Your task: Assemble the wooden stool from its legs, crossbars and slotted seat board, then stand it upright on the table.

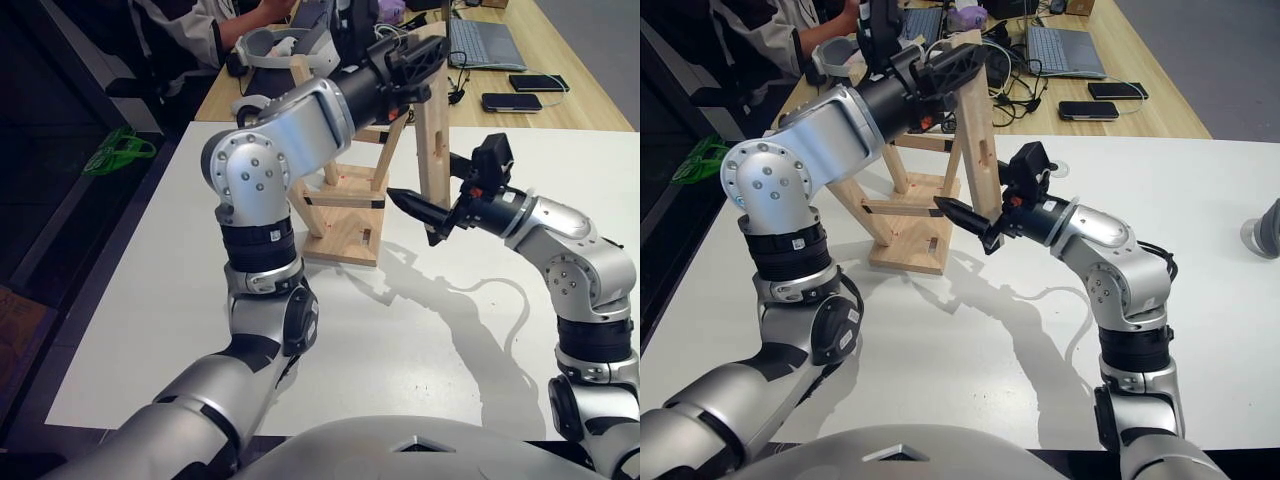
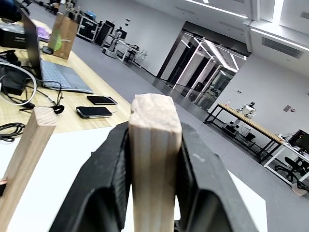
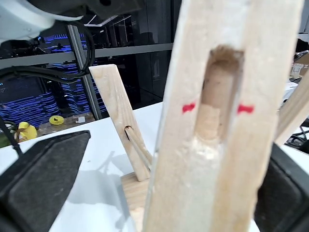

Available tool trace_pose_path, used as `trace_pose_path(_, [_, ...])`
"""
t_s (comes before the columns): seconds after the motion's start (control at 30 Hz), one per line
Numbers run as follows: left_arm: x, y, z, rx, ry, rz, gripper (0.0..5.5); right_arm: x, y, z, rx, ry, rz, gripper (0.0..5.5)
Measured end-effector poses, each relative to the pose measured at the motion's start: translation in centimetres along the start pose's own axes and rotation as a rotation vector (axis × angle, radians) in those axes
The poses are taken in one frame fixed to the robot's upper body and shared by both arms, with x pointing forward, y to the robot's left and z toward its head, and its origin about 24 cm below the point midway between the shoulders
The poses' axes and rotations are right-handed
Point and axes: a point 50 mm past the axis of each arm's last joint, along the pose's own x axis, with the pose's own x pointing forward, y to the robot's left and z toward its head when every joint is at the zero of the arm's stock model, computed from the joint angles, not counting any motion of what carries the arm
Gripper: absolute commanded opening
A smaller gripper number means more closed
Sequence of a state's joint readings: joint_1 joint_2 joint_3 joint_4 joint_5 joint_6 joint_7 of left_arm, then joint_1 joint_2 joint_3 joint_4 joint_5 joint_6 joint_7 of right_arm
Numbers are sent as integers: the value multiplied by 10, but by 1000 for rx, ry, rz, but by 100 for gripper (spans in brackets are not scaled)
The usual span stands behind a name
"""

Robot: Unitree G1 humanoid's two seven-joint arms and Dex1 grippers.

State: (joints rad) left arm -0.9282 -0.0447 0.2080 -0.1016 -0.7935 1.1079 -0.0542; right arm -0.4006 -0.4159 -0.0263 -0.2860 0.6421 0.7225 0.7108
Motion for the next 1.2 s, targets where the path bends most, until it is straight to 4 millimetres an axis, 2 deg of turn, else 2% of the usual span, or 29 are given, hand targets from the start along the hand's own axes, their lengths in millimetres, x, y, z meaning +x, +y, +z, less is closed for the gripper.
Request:
trace_pose_path(0.1, [-1, -9, 0, 28, 0, -83, 103, -4, -10, 16, 17, -17, 11, 489])
trace_pose_path(0.23, [-9, -20, -1, 69, -2, -234, 103, -11, -23, 27, 82, -12, 56, 489])
trace_pose_path(0.43, [-20, -28, -12, 116, 46, -377, 103, -23, -22, 57, 180, 0, 303, 489])
trace_pose_path(0.53, [-20, -29, -15, 127, 70, -386, 103, -24, -17, 62, 204, 20, 387, 489])
trace_pose_path(0.7, [-20, -27, -19, 131, 92, -381, 103, -22, -9, 69, 180, 66, 471, 406])
trace_pose_path(1.2, [-21, -34, -26, 143, 132, -452, 103, -38, -16, 68, 261, 162, 509, 173])
